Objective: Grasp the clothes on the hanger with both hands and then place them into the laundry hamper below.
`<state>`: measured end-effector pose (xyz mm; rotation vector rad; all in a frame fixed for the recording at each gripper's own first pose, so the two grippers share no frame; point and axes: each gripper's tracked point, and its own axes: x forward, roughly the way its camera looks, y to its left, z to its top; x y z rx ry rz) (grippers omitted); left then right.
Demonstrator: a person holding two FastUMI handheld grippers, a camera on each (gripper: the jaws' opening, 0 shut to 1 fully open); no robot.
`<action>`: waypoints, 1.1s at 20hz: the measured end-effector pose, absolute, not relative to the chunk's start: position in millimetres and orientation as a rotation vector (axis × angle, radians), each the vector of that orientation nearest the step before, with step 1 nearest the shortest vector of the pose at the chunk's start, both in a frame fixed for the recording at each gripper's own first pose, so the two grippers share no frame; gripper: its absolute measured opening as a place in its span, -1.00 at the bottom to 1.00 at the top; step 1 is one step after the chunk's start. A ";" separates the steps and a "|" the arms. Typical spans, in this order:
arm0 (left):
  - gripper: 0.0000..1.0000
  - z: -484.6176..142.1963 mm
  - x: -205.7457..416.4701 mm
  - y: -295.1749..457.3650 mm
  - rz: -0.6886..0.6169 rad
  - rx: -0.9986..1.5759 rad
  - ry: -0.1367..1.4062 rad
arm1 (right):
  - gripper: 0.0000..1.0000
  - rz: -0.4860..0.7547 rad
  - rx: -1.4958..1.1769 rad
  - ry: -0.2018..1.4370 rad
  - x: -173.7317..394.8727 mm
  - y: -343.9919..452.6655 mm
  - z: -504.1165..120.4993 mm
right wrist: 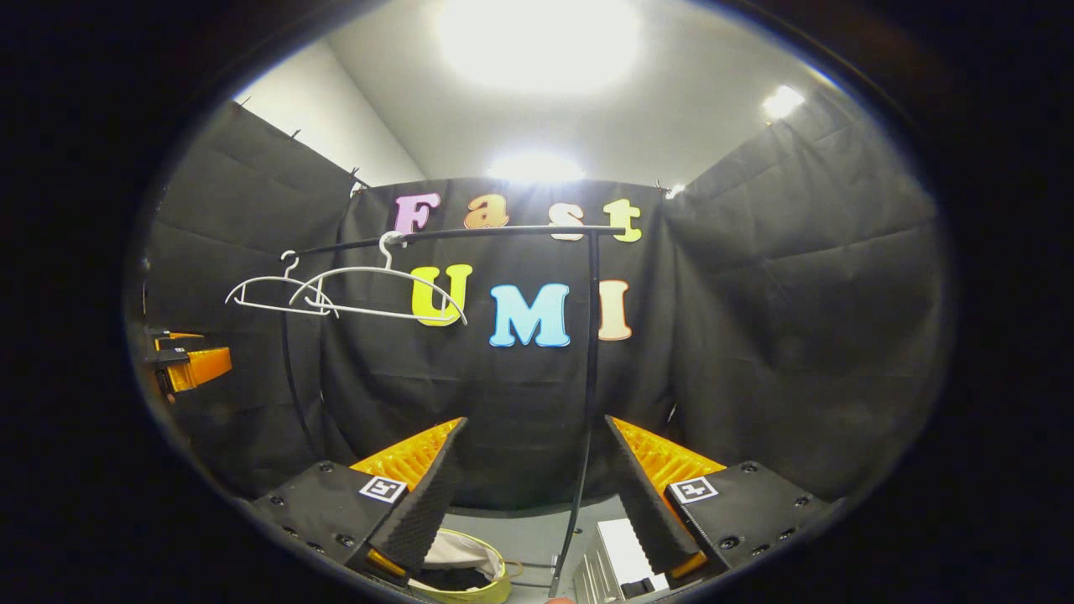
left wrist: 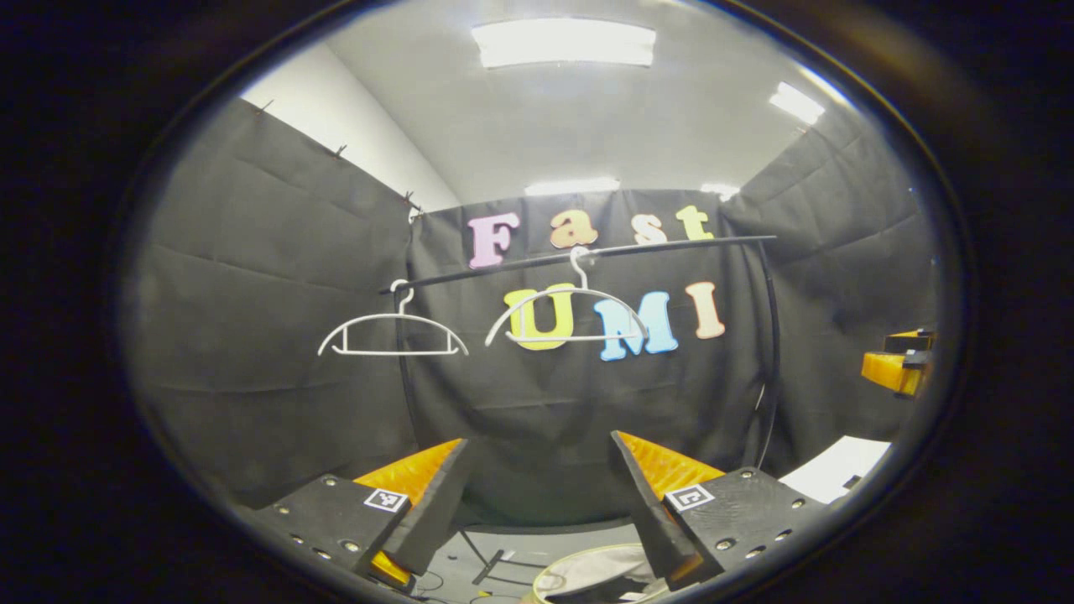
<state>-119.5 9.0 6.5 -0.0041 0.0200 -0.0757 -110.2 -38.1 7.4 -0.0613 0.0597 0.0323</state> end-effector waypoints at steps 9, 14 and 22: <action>0.90 18.6 -125.5 17.3 -0.052 0.020 -0.020 | 0.94 0.035 -0.059 0.026 -105.2 -36.1 12.5; 0.90 20.5 -122.6 18.1 -0.051 0.010 -0.028 | 0.94 0.031 -0.059 0.013 -104.9 -36.1 17.6; 0.90 21.6 -117.2 12.9 -0.063 -0.004 -0.040 | 0.96 0.030 -0.069 0.009 -101.2 -35.9 19.4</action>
